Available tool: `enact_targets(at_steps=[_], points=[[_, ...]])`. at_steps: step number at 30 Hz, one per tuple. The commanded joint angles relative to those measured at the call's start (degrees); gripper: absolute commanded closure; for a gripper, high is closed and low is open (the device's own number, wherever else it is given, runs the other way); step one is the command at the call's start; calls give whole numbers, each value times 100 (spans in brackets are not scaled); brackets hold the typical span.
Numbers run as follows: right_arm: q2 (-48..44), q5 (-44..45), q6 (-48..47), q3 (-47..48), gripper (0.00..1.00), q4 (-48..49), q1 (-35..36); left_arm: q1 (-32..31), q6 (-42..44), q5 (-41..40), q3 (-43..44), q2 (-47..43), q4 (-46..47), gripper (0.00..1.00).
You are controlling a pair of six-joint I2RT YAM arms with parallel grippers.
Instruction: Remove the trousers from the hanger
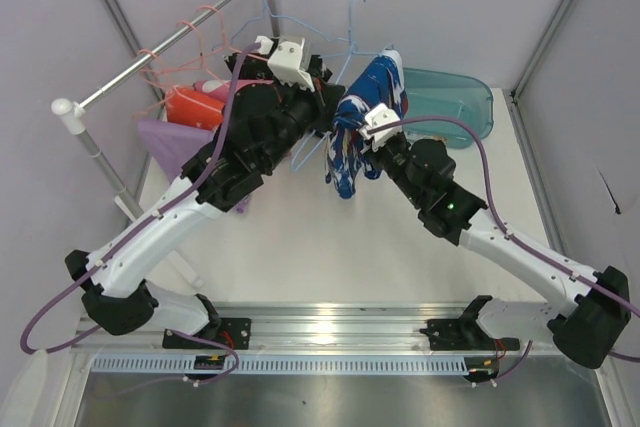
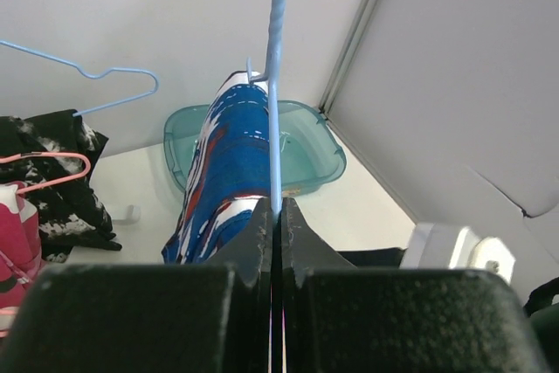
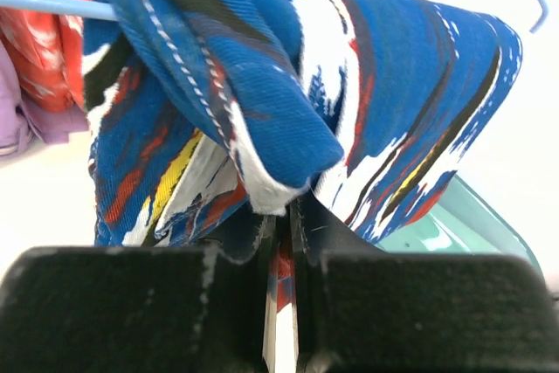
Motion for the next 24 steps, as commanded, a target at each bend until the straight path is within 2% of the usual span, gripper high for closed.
enact_targets(at_steps=[1, 5, 12, 16, 24], points=[[-305, -154, 227, 353, 100, -19, -223, -68, -149, -250, 213, -452, 888, 100], [-744, -330, 280, 203, 100, 402, -259, -68, -333, -575, 248, -320, 624, 100], [-904, -910, 509, 598, 100, 166, -373, -68, -667, -927, -76, -241, 536, 100], [-833, -884, 518, 897, 100, 60, -294, -68, -956, -1261, -130, -30, 308, 100], [-728, -656, 386, 1213, 100, 526, -232, -68, -1686, -1586, -77, 462, -343, 100]])
